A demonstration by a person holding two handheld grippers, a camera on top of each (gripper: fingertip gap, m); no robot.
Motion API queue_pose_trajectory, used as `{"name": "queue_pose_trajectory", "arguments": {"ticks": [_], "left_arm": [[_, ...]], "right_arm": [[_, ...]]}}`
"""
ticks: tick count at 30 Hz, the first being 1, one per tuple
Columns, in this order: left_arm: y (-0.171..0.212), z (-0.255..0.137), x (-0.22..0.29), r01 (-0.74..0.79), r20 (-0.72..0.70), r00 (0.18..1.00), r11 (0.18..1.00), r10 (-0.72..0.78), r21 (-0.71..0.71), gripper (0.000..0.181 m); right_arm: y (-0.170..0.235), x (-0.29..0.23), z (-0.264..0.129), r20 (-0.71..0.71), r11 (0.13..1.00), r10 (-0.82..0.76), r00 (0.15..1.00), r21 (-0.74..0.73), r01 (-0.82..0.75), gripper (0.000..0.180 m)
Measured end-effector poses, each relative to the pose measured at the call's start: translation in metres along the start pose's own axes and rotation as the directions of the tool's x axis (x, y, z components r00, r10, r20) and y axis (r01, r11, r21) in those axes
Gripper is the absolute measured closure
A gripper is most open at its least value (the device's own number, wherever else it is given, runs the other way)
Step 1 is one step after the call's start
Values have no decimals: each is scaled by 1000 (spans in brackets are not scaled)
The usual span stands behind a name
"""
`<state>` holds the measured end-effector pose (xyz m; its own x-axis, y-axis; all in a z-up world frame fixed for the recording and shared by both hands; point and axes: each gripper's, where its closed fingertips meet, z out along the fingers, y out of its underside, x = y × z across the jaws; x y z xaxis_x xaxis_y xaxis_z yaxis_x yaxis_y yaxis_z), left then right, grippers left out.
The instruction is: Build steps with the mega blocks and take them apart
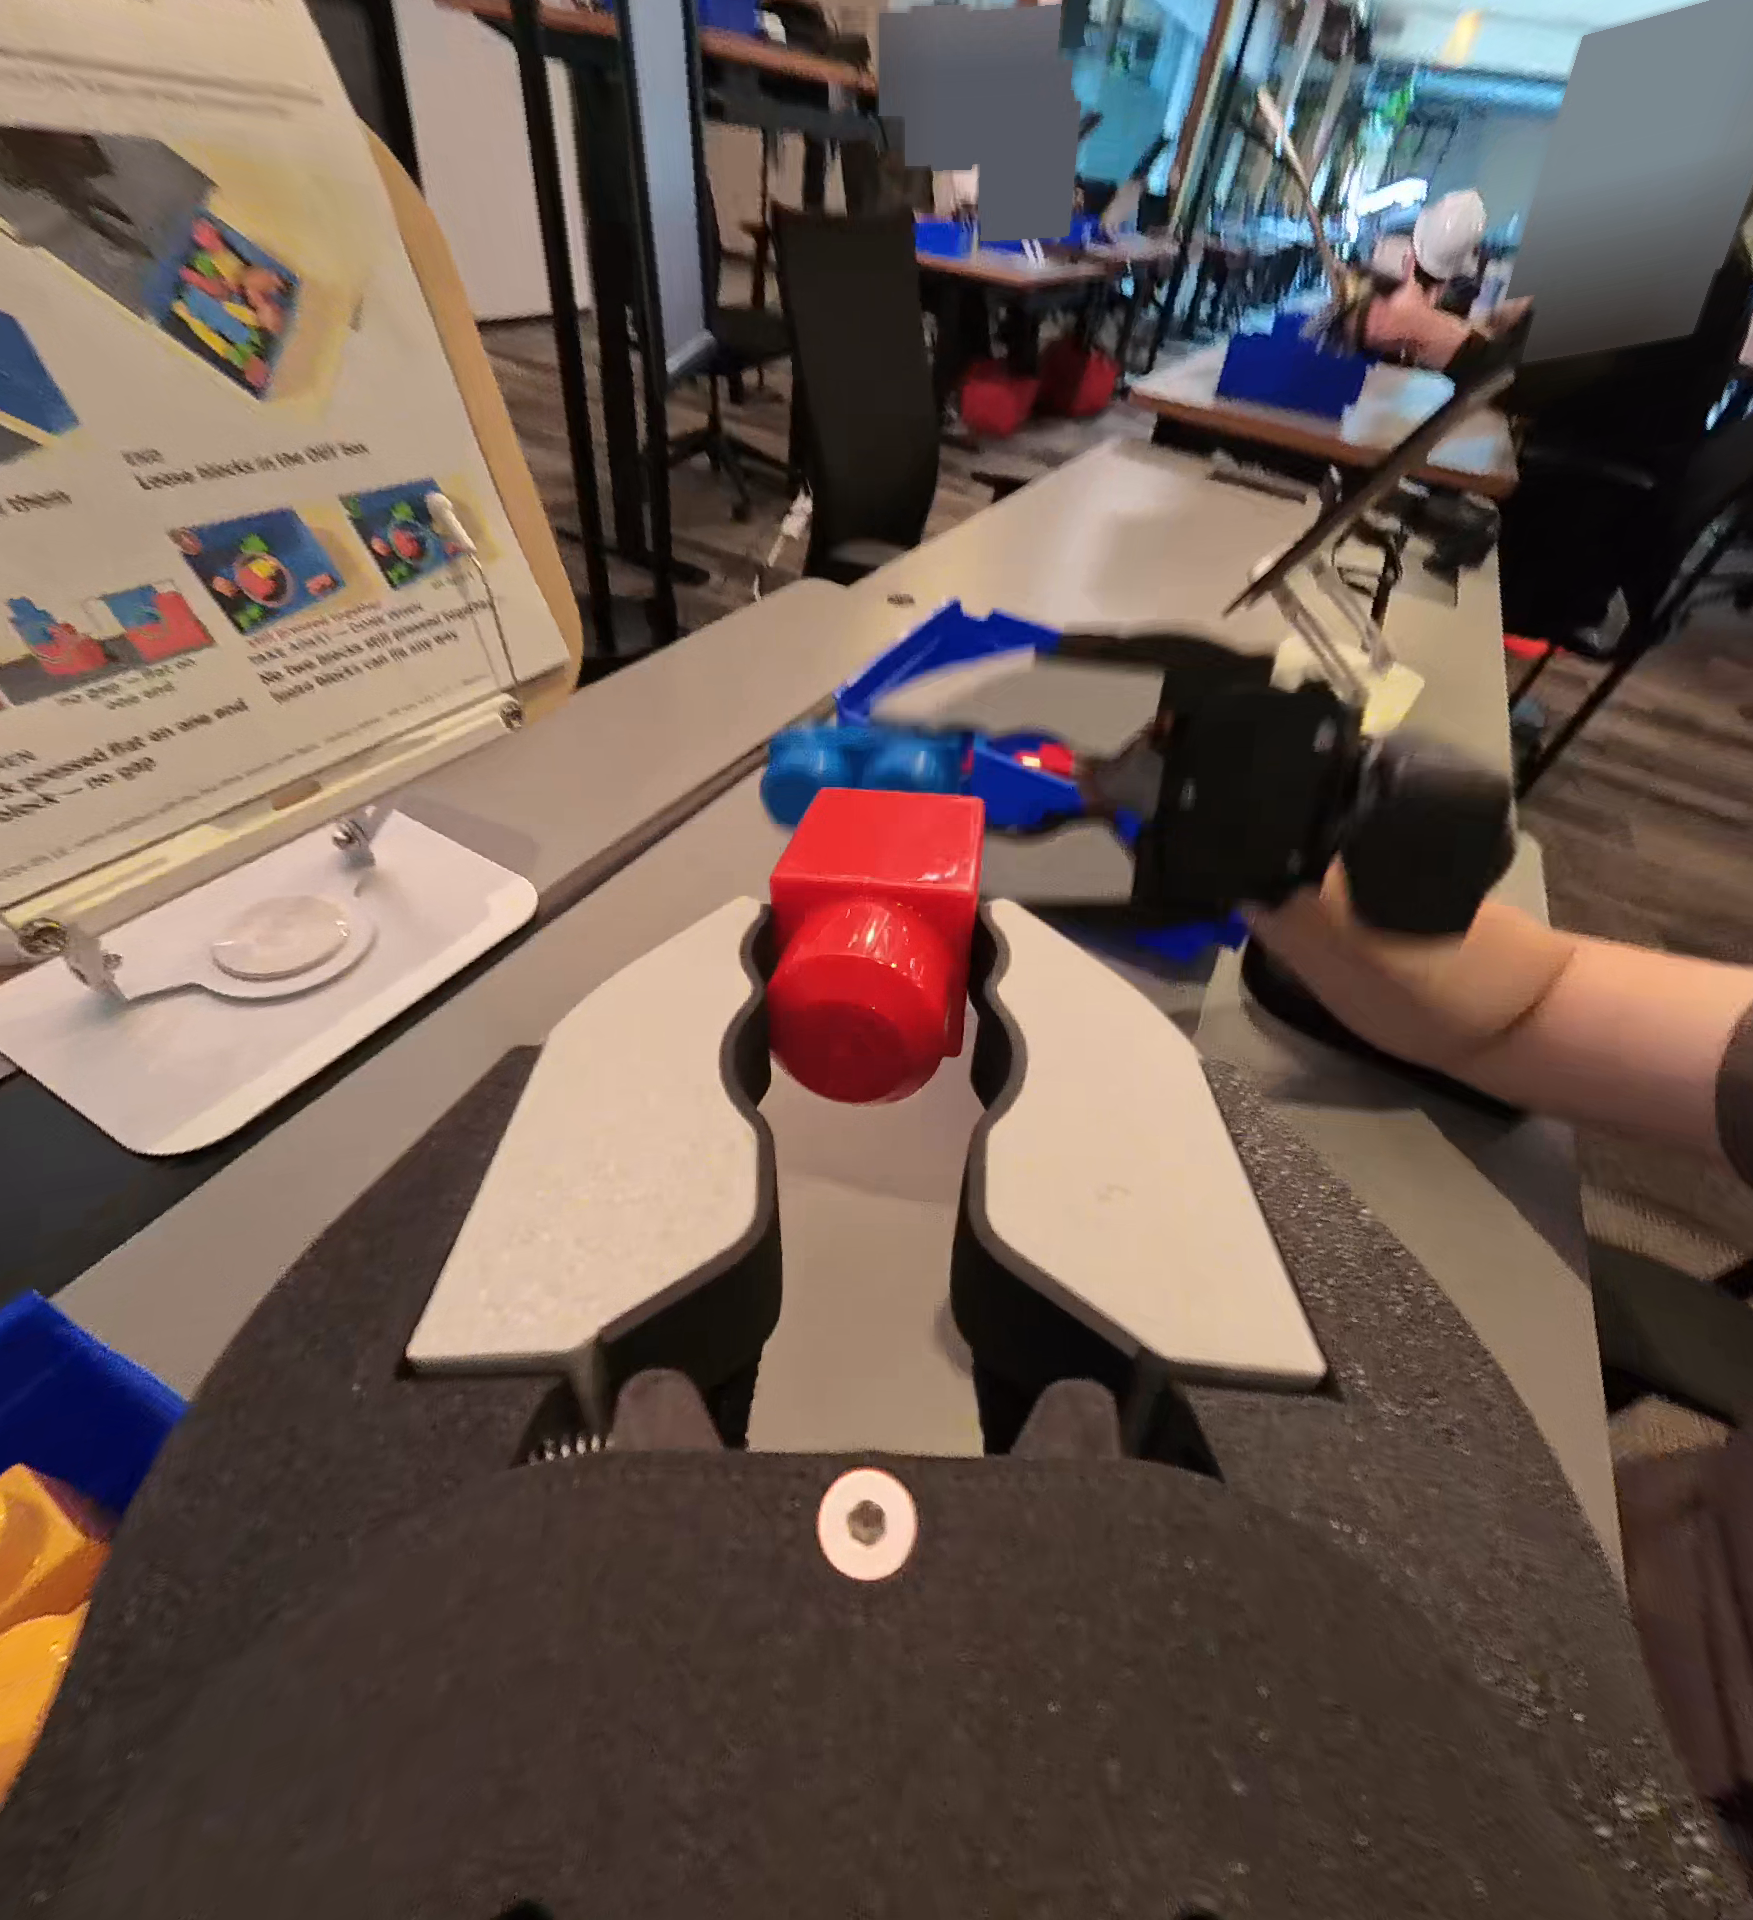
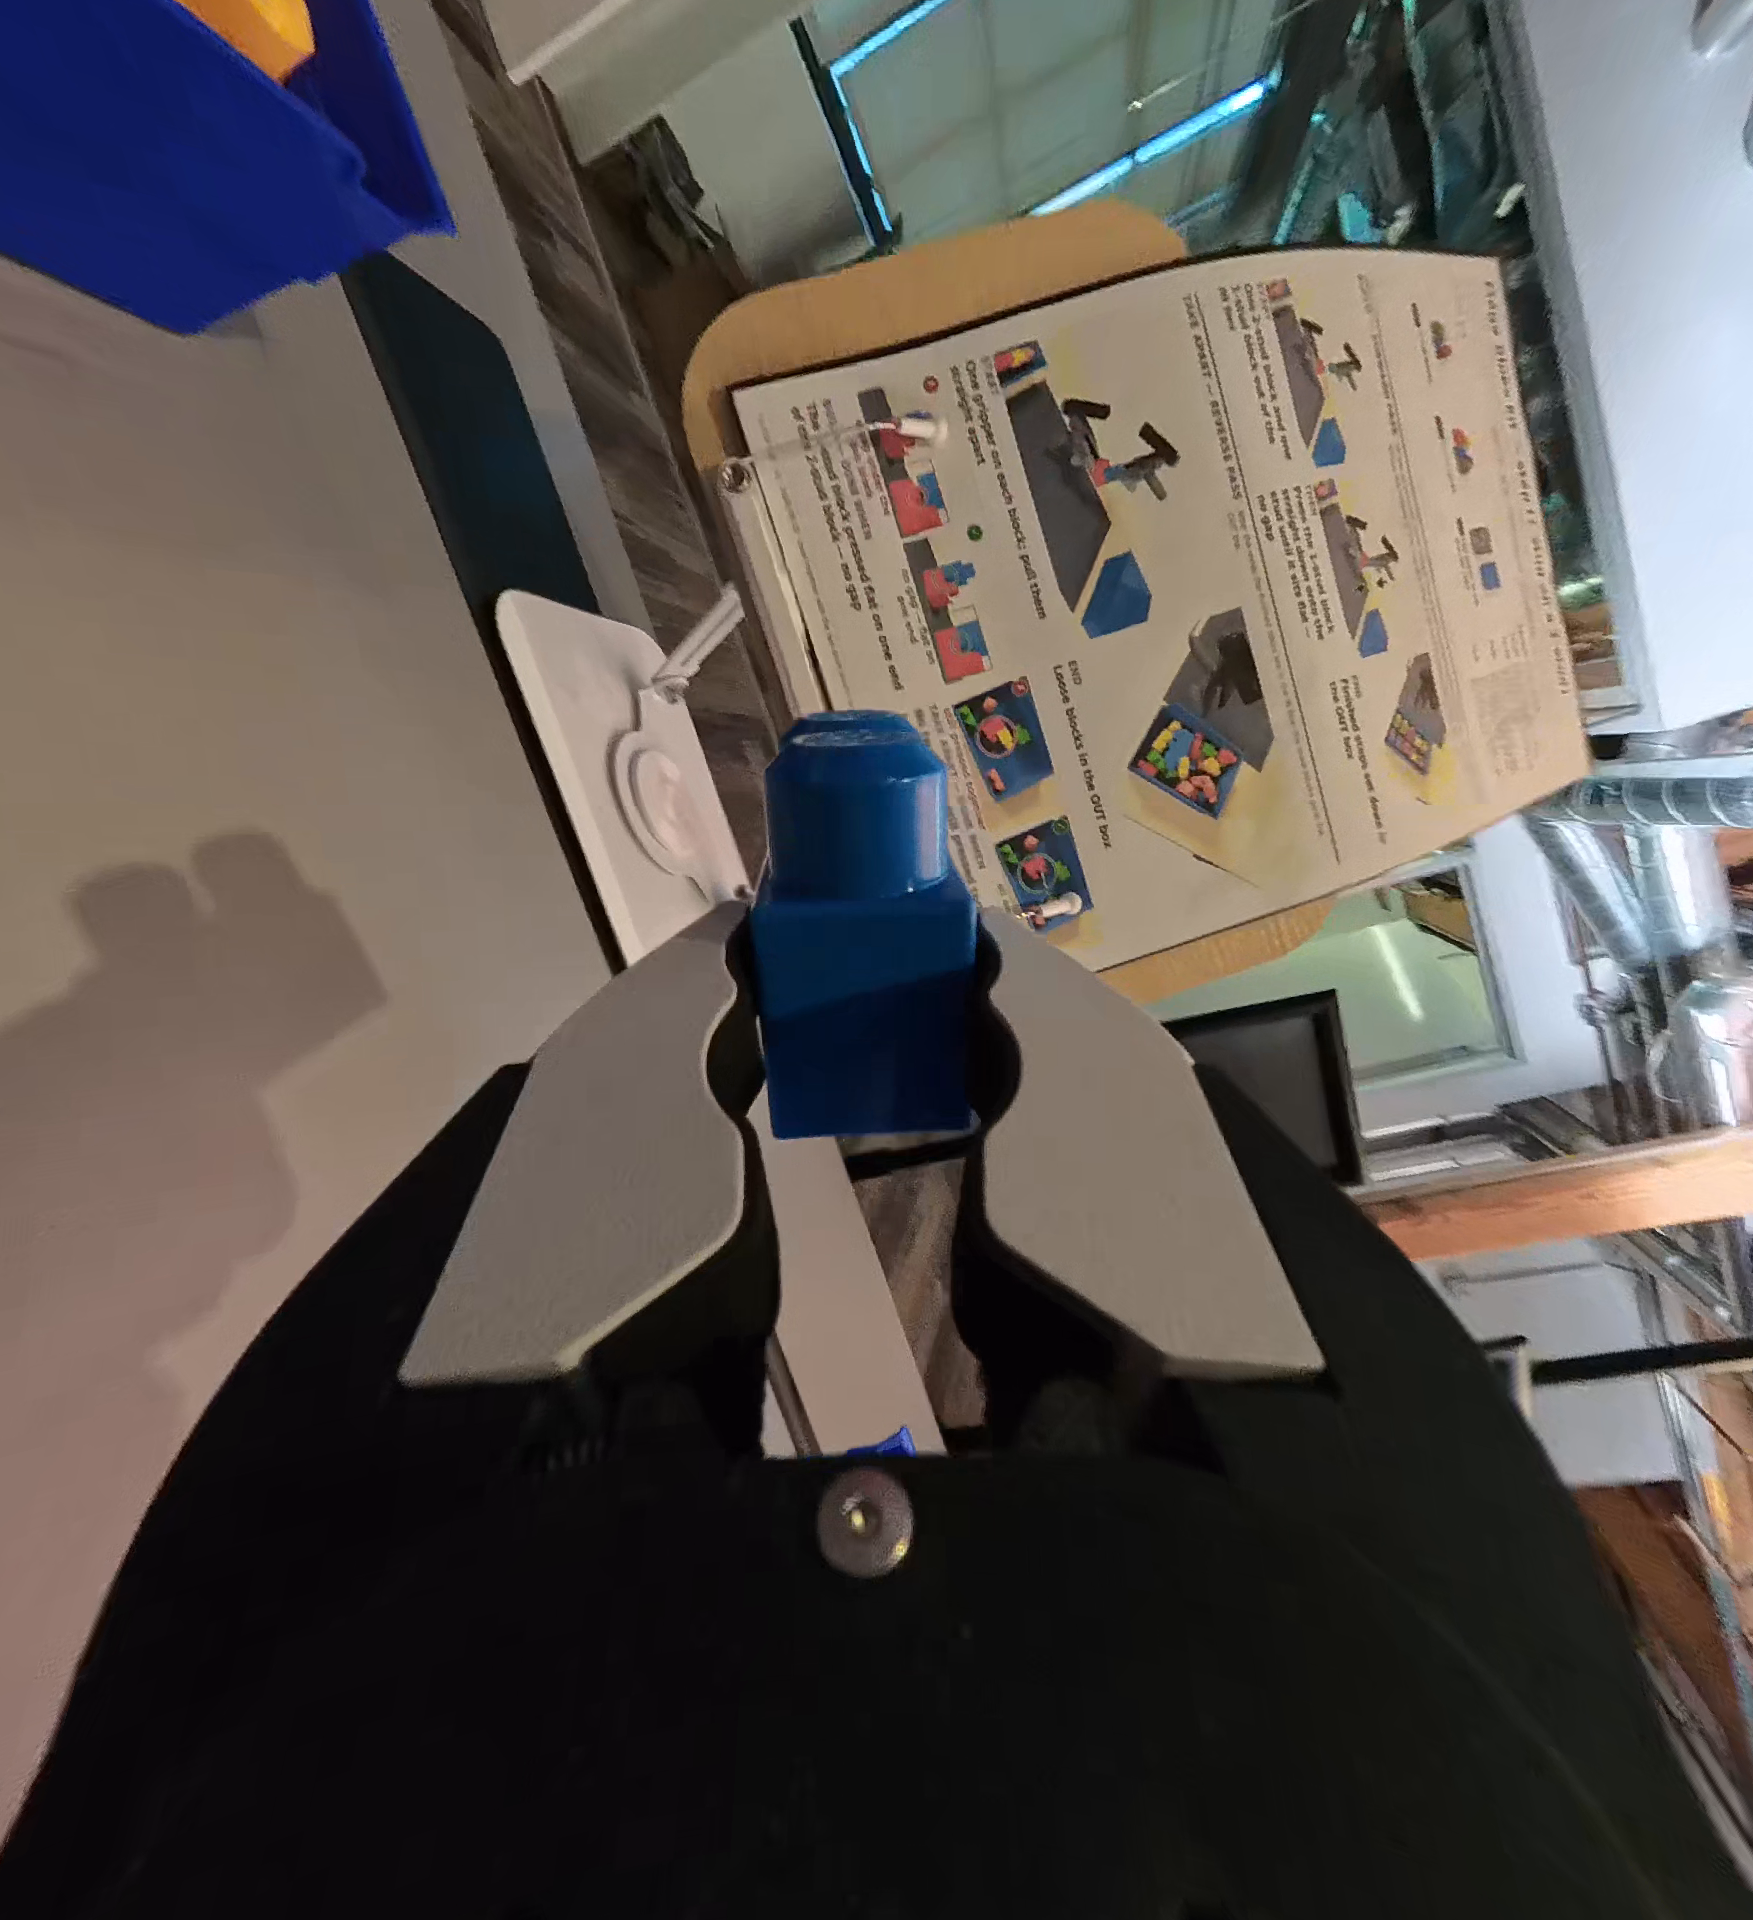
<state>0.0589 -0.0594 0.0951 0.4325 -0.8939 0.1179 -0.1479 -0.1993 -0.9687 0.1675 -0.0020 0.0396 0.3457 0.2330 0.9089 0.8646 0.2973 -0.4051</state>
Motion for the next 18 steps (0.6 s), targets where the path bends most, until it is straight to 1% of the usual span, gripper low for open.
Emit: {"name": "queue_pose_trajectory", "arguments": {"ticks": [1, 2, 3, 4, 5, 6, 7, 8, 10, 11, 13, 14, 15, 16, 17, 18], "left_arm": [[3, 3, 2, -9, -6, 1000, 1000, 9, -23, 145], [5, 5, 5, -11, -13, 1000, 999, 11, -30, 145], [7, 7, 9, -3, -32, 999, 999, 2, -38, 145], [9, 9, 14, 5, -61, 998, 999, -8, -53, 145], [10, 12, 18, 7, -84, 996, 998, -12, -64, 145], [12, 15, 21, 2, -96, 995, 997, -9, -73, 145], [14, 19, 23, -7, -96, 995, 996, -1, -86, 145], [18, 22, 23, -18, -96, 995, 994, 8, -104, 145], [27, 30, 26, -31, -108, 994, 989, 15, -147, 145], [31, 33, 27, -30, -113, 994, 986, 12, -164, 145], [37, 39, 28, -24, -117, 993, 983, 2, -183, 145], [39, 41, 29, -20, -124, 992, 981, -4, -191, 145], [41, 42, 30, -16, -128, 992, 981, -9, -195, 145], [42, 44, 31, -13, -134, 991, 980, -14, -198, 145], [43, 47, 32, -13, -140, 990, 980, -15, -199, 145], [44, 49, 33, -13, -146, 989, 981, -16, -194, 145]], "right_arm": [[4, 12, -5, 17, 999, 35, 999, -2, -35, 143], [16, 31, -12, 43, 994, 109, 993, -27, -108, 143], [38, 52, -22, 96, 970, 237, 967, -78, -230, 143], [69, 66, -35, 179, 903, 422, 889, -173, -394, 143], [103, 71, -52, 256, 778, 623, 739, -301, -552, 143], [136, 72, -68, 283, 643, 765, 579, -396, -656, 143], [168, 72, -79, 277, 553, 833, 479, -449, -702, 143], [202, 65, -87, 256, 505, 862, 437, -505, -700, 143], [268, 38, -101, 168, 416, 890, 423, -677, -607, 142], [289, 22, -107, 153, 379, 899, 409, -740, -555, 141], [309, -3, -109, 151, 321, 925, 349, -802, -504, 141], [320, -10, -107, 125, 291, 931, 342, -820, -492, 141], [330, -13, -105, 92, 268, 931, 354, -832, -486, 141], [338, -12, -103, 54, 252, 921, 385, -837, -486, 141], [343, -5, -102, 20, 250, 904, 427, -835, -490, 135], [340, 6, -100, 6, 275, 882, 472, -820, -502, 130]]}}
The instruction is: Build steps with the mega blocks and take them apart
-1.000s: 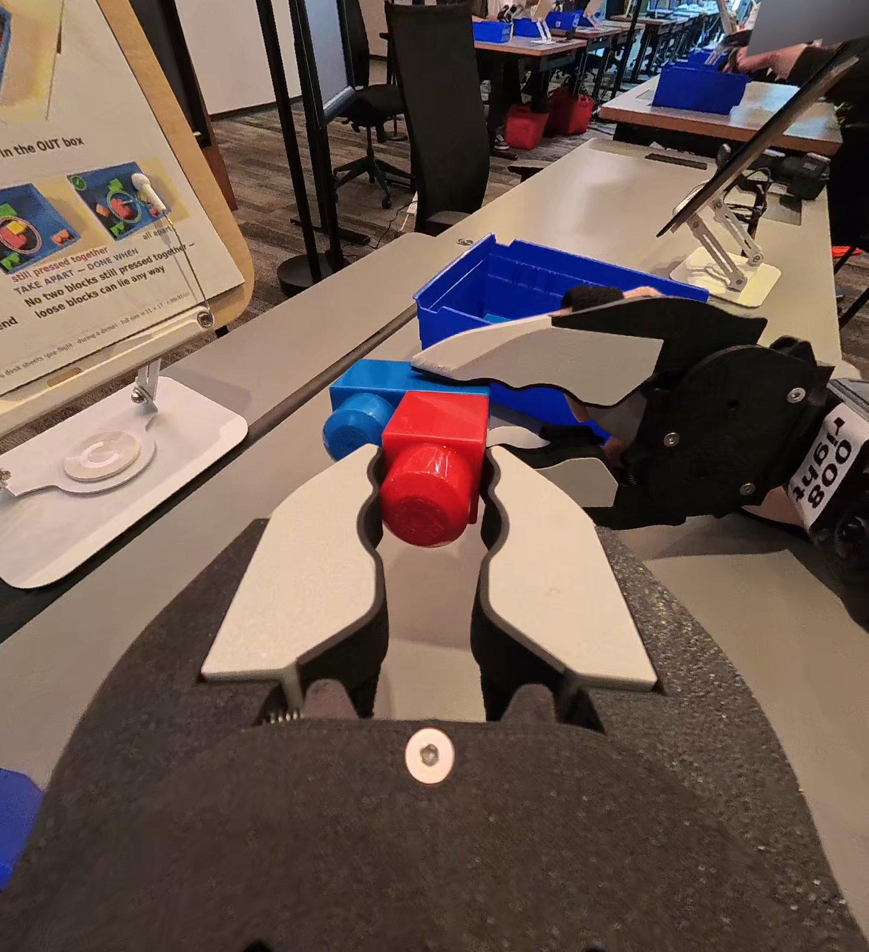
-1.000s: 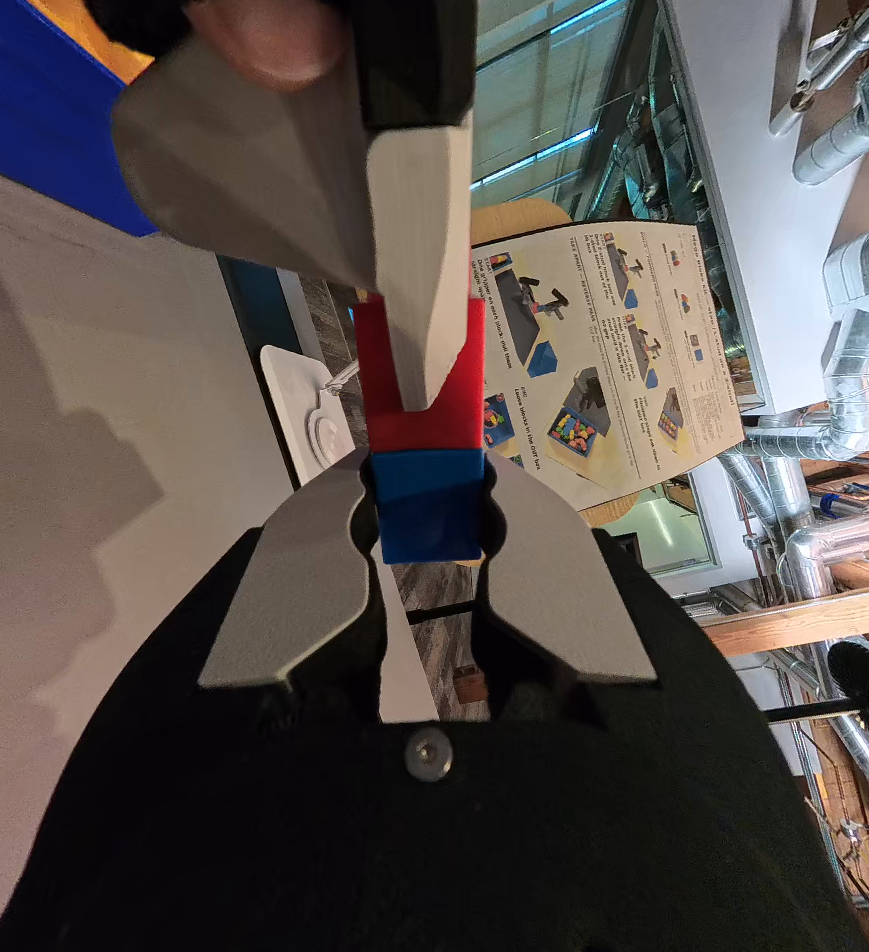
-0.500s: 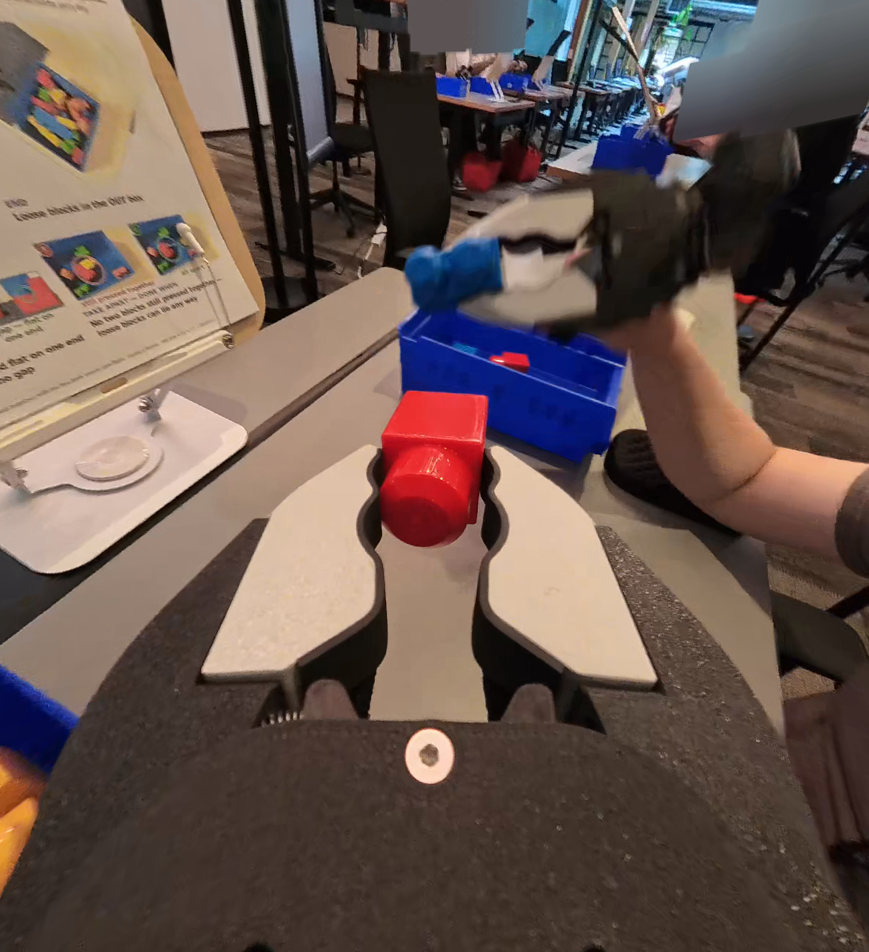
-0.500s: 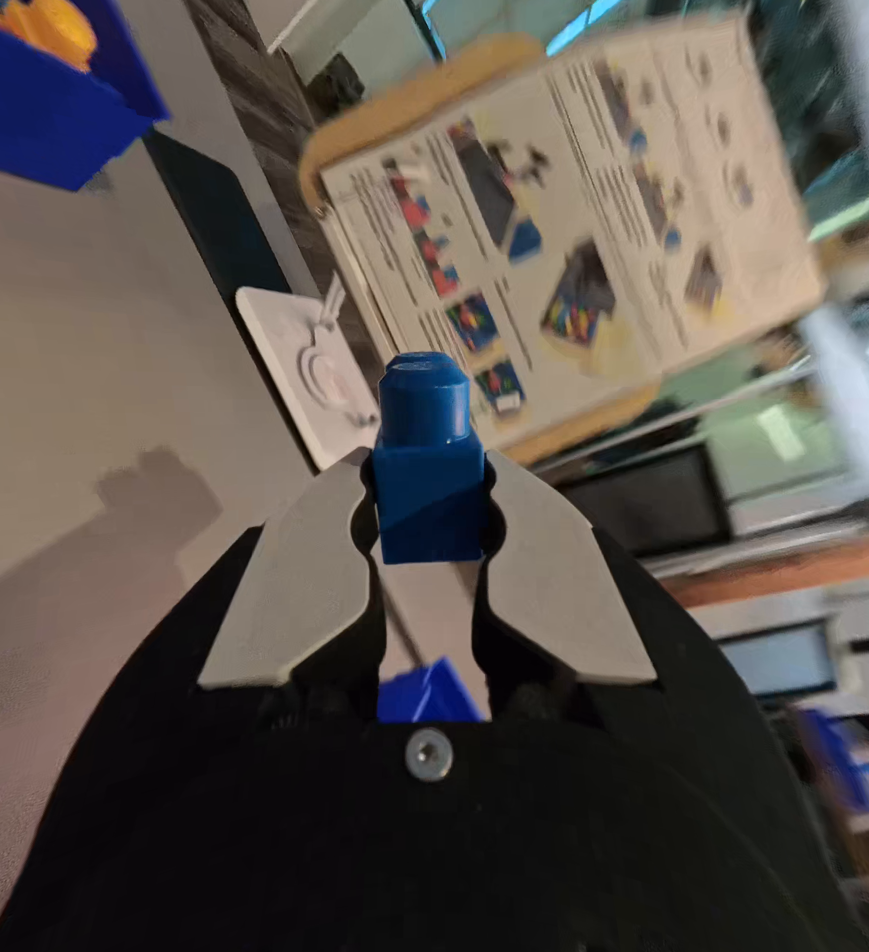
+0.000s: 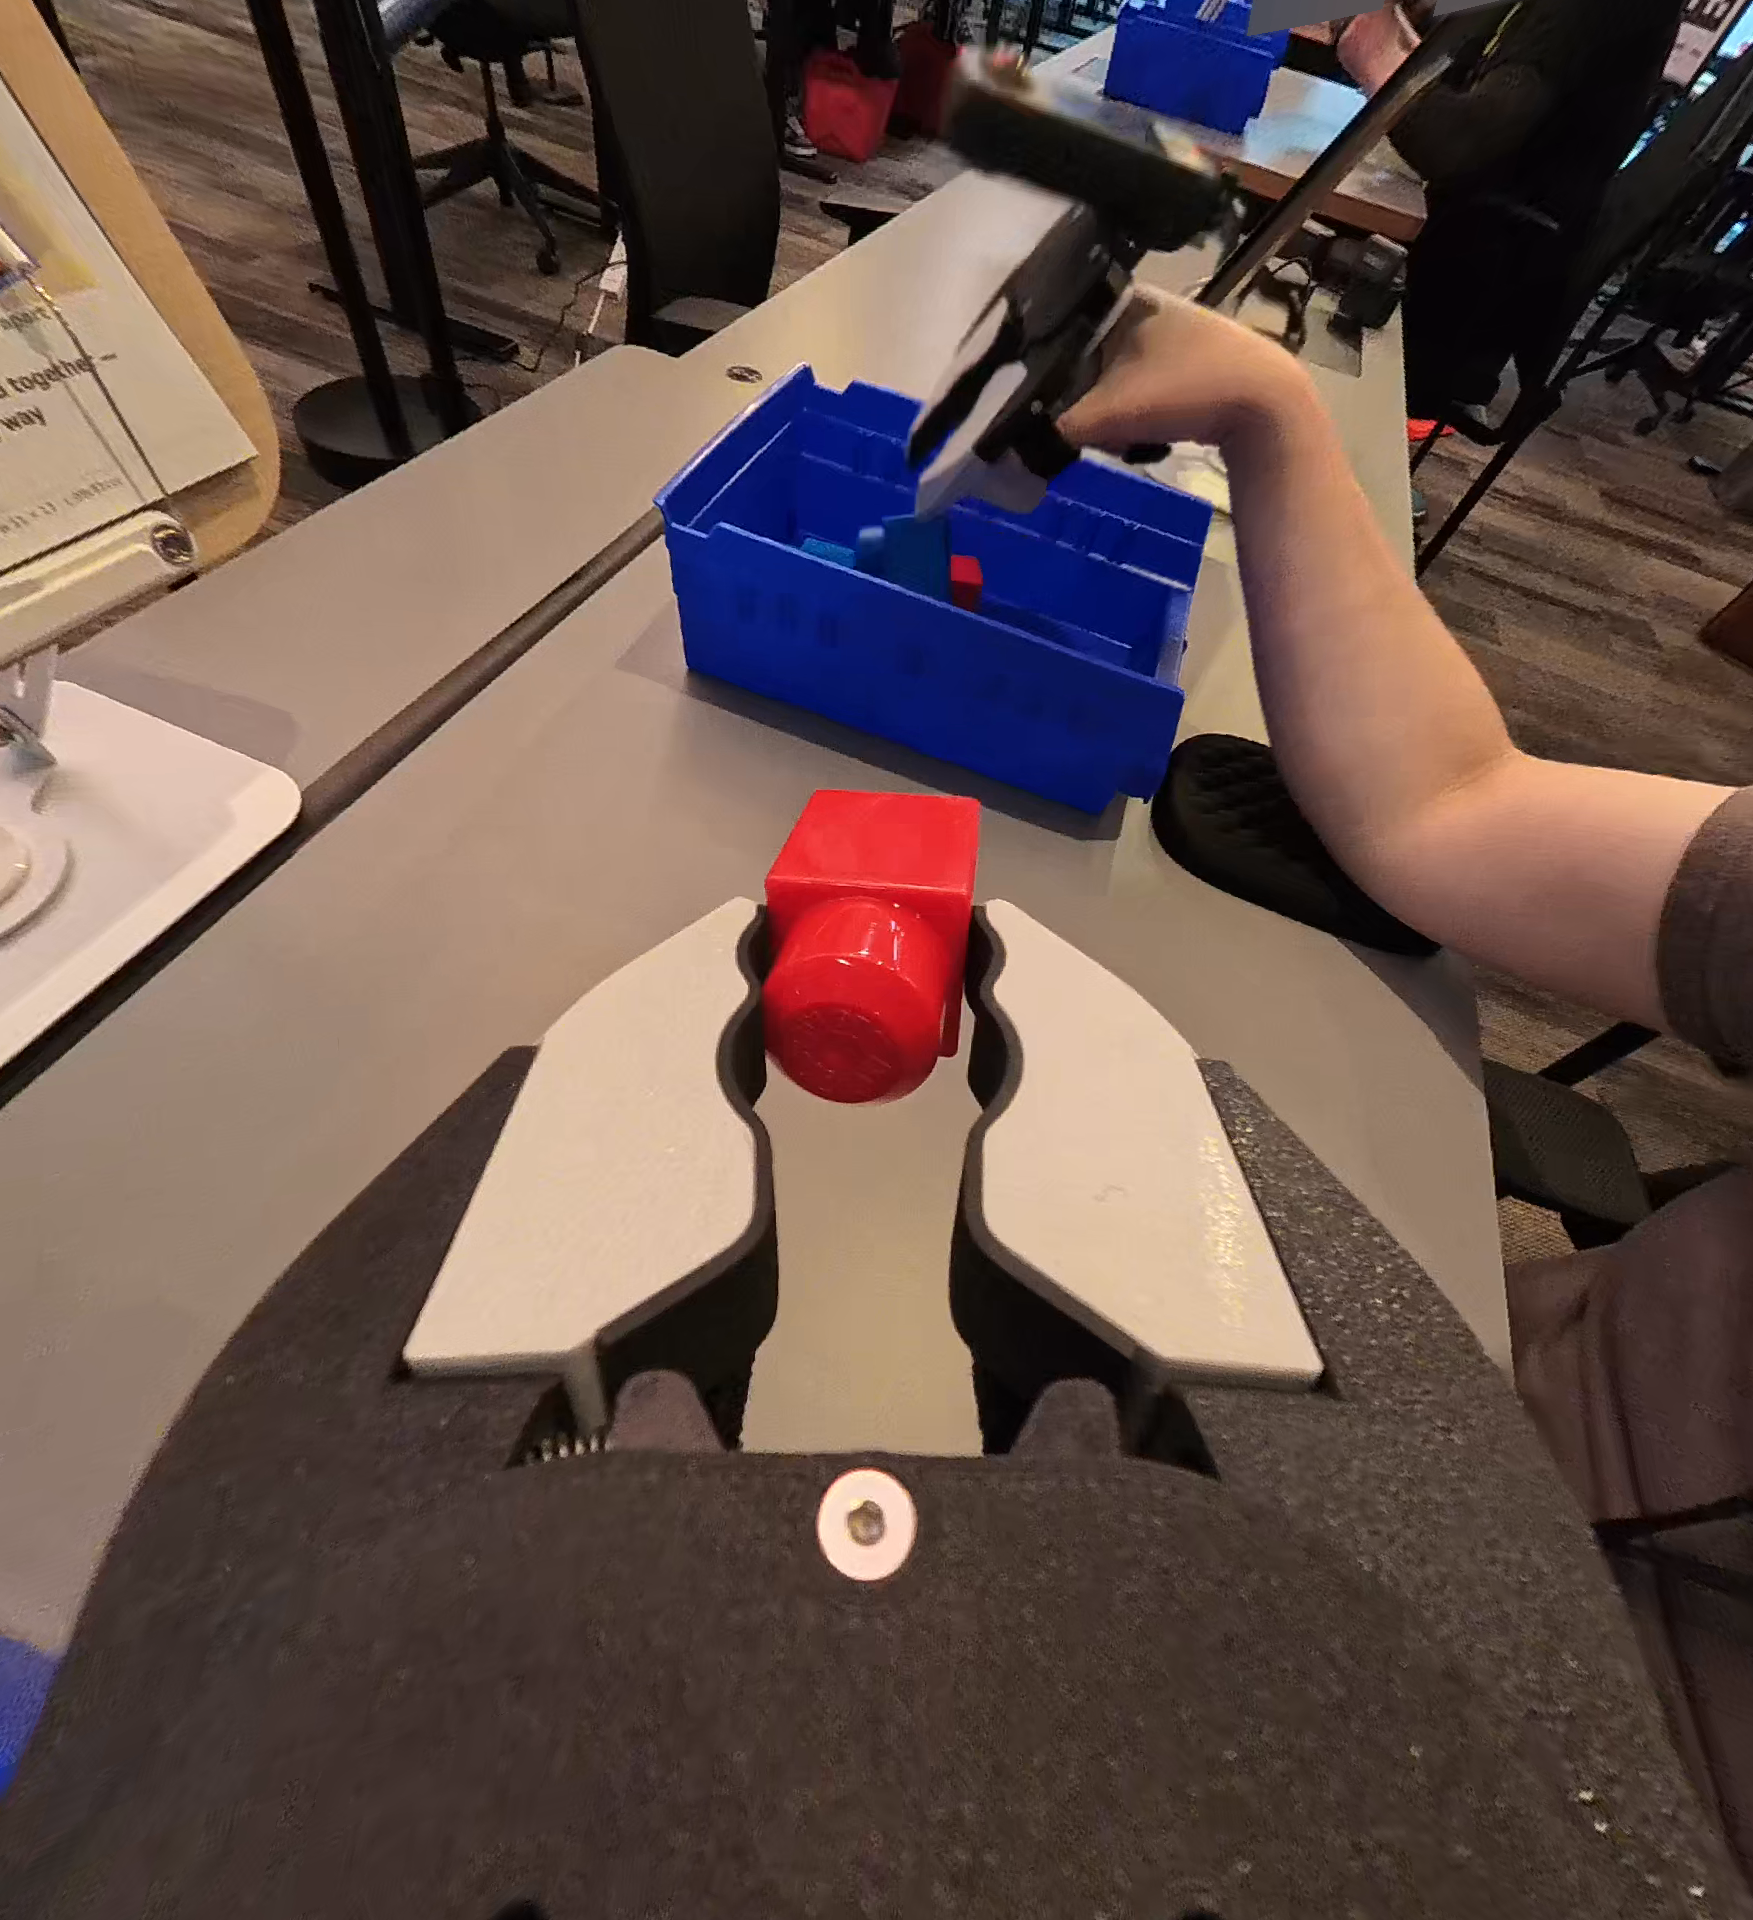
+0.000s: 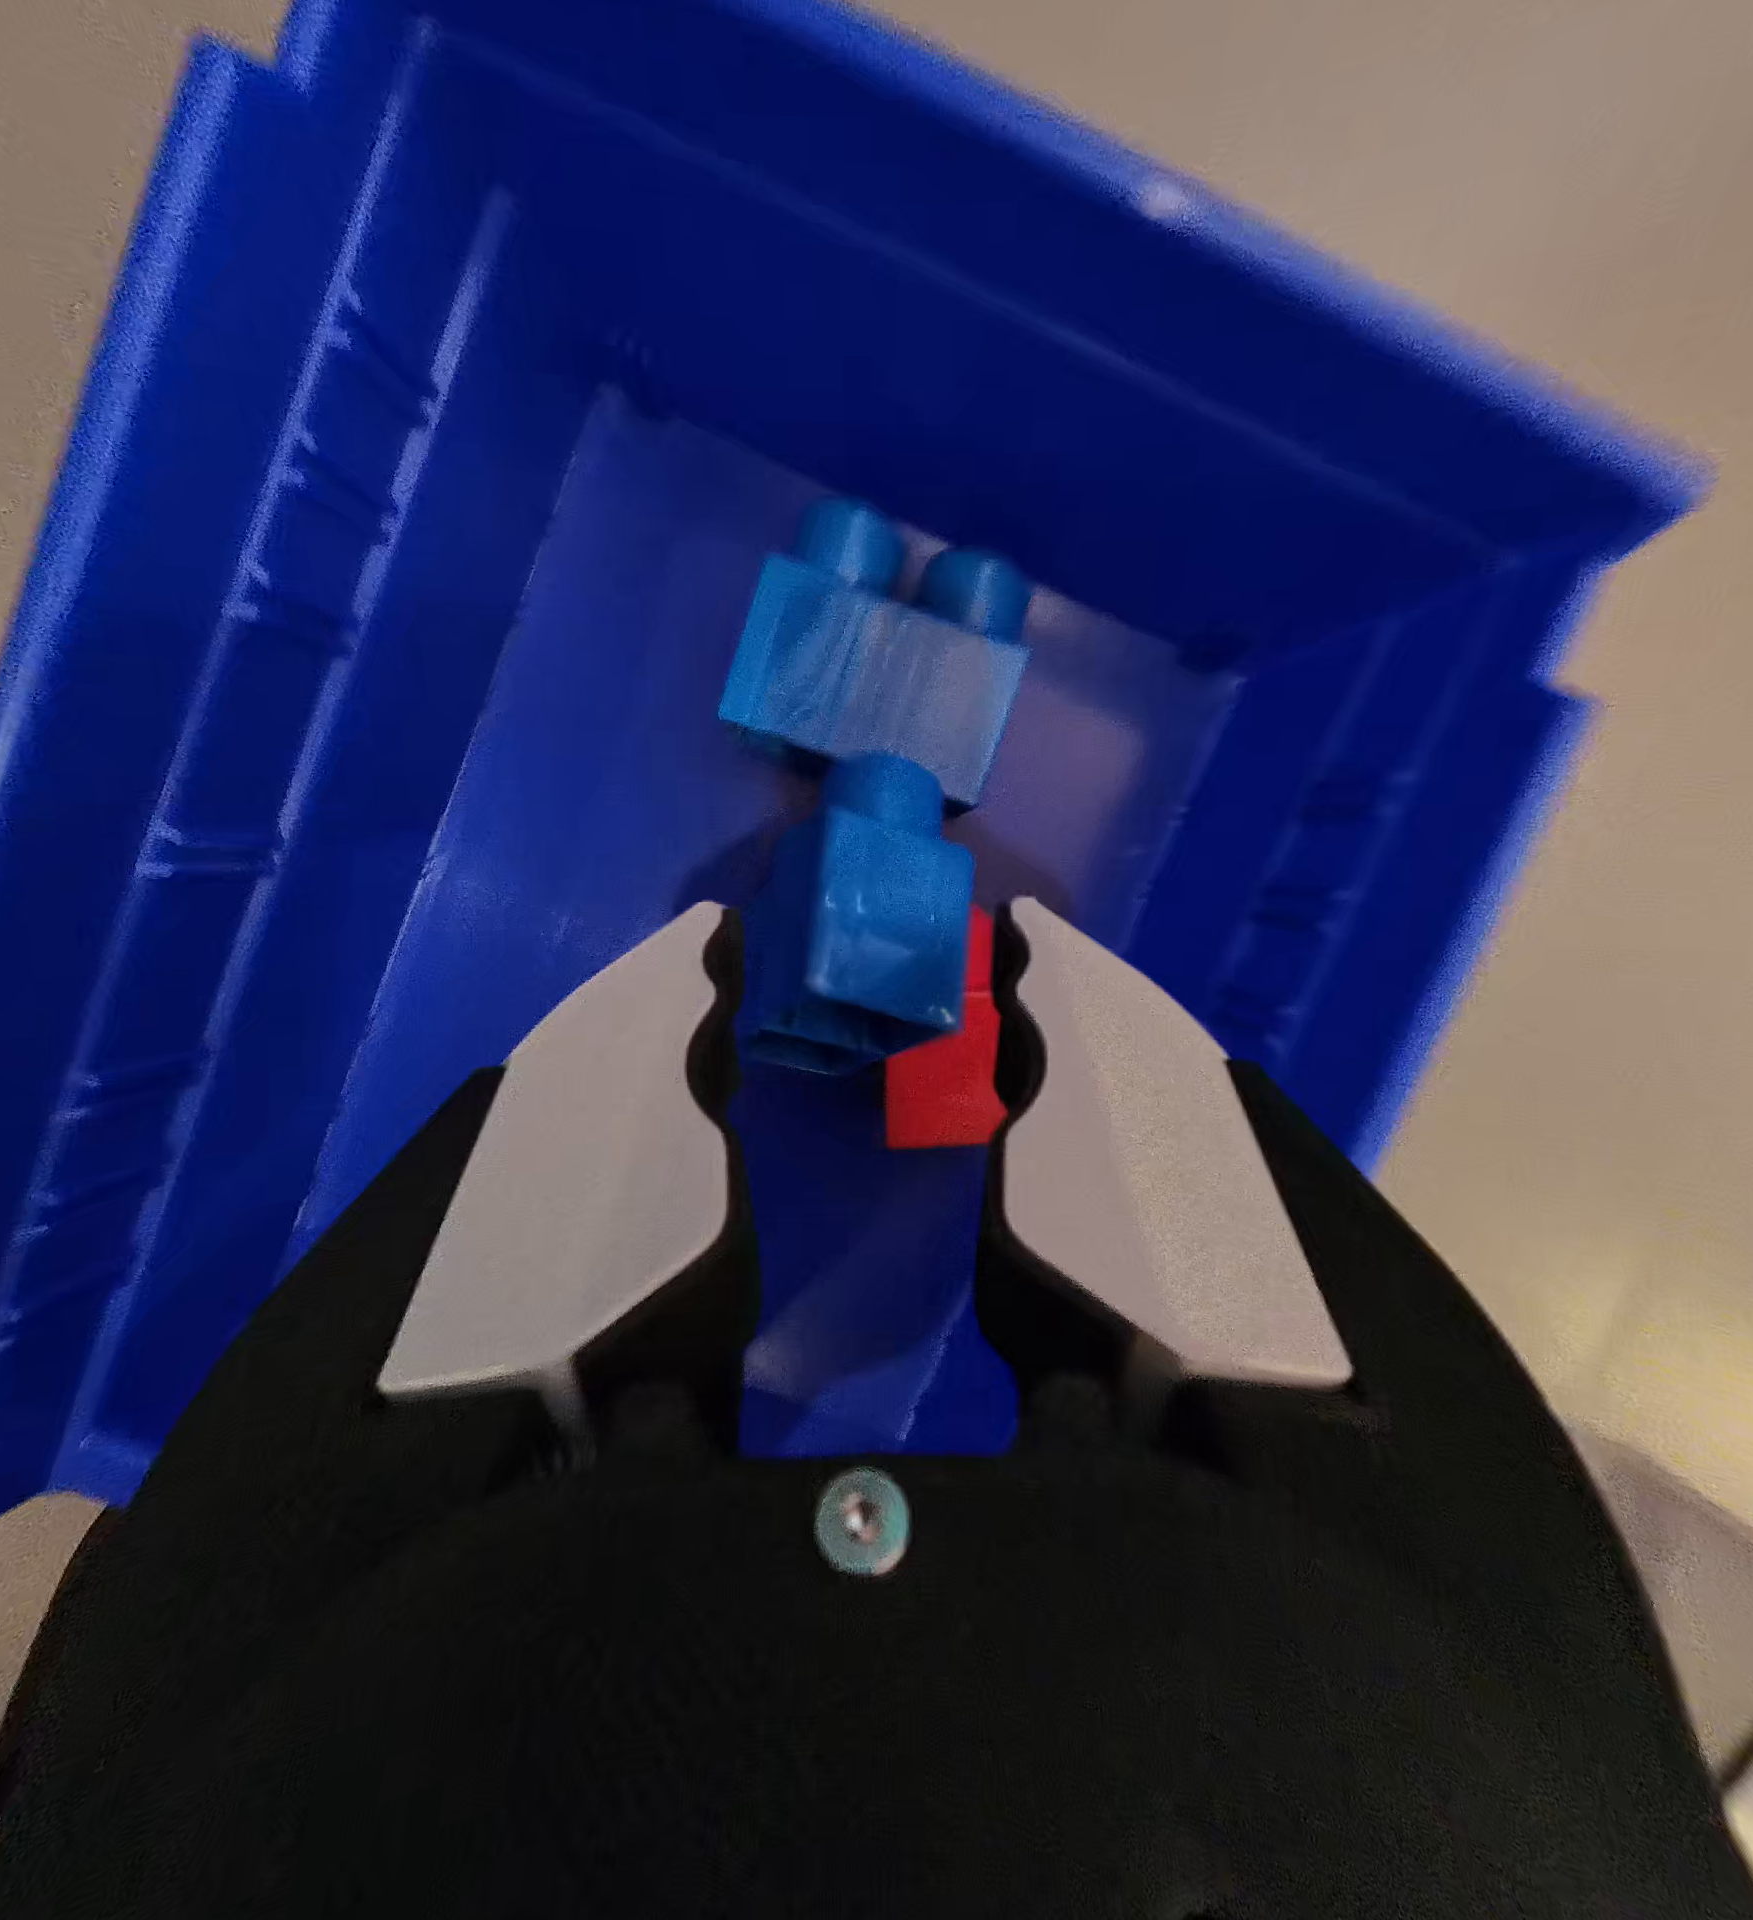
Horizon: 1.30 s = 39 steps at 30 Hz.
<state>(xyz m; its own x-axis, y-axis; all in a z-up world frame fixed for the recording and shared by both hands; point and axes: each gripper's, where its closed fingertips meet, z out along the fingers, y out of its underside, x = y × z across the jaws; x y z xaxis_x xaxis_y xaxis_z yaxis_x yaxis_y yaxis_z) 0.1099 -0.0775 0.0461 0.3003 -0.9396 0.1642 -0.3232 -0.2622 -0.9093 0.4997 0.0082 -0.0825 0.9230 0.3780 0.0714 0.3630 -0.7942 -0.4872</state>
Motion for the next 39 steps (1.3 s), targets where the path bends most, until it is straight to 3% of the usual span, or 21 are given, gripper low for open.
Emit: {"name": "queue_pose_trajectory", "arguments": {"ticks": [2, 4, 7, 9, 10, 13, 15, 18, 20, 22, 23, 26, 28, 30, 32, 34, 37, 39], "left_arm": [[0, 5, 6, 41, -62, 997, 999, -41, 6, 145], [-2, 8, 12, 102, -126, 987, 994, -98, 25, 145], [-8, 5, 13, 174, -180, 971, 983, -159, 67, 145], [-14, 2, 18, 230, -240, 949, 969, -203, 92, 145], [-15, 0, 21, 249, -270, 938, 964, -217, 93, 145], [-15, 2, 29, 267, -320, 919, 960, -229, 81, 145], [-17, 4, 37, 263, -360, 907, 961, -217, 81, 145], [-17, 6, 45, 267, -400, 891, 961, -216, 75, 145], [-17, 3, 46, 256, -395, 893, 966, -217, 47, 141], [-14, -16, 33, 218, -325, 922, 976, -212, -16, 121], [-15, -32, 22, 207, -276, 940, 978, -202, -14, 120], [-4, -87, -36, 187, 49, 981, 982, -188, 31, 125], [14, -127, -76, 170, 292, 942, 985, -166, 14, 128], [48, -162, -108, 206, 493, 860, 974, -135, -92, 128], [81, -181, -121, 249, 549, 830, 945, -96, -212, 130], [103, -181, -116, 210, 468, 883, 924, -39, -319, 143], [126, -173, -118, -4, 378, 908, 903, 183, -429, 142], [139, -170, -125, -44, 361, 900, 874, 245, -483, 140]], "right_arm": [[-37, -12, -31, -90, 981, -105, 990, 157, 118, 127], [-90, -58, -75, -183, 853, -289, 939, 396, 340, 119], [-130, -196, -136, -253, 397, -629, 735, 708, 583, 115], [-127, -279, -157, -334, 118, -739, 585, 791, 601, 115], [-124, -310, -156, -380, 35, -762, 525, 784, 619, 115], [-125, -358, -142, -541, -75, -722, 432, 682, 728, 109], [-120, -379, -138, -527, -108, -738, 422, 709, 697, 112], [-120, -382, -129, -524, -107, -744, 415, 706, 700, 143], [-119, -378, -136, -530, -132, -740, 415, 719, 683, 144], [-125, -358, -145, -504, -71, -735, 454, 723, 687, 144], [-129, -339, -147, -467, 4, -742, 481, 714, 700, 144], [-124, -250, -133, -260, 393, -724, 639, 607, 691, 144], [-99, -175, -107, -148, 669, -617, 773, 418, 614, 144], [-59, -102, -78, -129, 855, -476, 870, 161, 492, 144], [-14, -55, -53, -84, 936, -351, 933, -47, 348, 144], [20, -34, -34, -14, 960, -225, 974, -177, 219, 143], [51, -23, -15, 86, 957, -119, 989, -254, 138, 142], [63, -18, -9, 107, 956, -66, 992, -279, 94, 142]]}}
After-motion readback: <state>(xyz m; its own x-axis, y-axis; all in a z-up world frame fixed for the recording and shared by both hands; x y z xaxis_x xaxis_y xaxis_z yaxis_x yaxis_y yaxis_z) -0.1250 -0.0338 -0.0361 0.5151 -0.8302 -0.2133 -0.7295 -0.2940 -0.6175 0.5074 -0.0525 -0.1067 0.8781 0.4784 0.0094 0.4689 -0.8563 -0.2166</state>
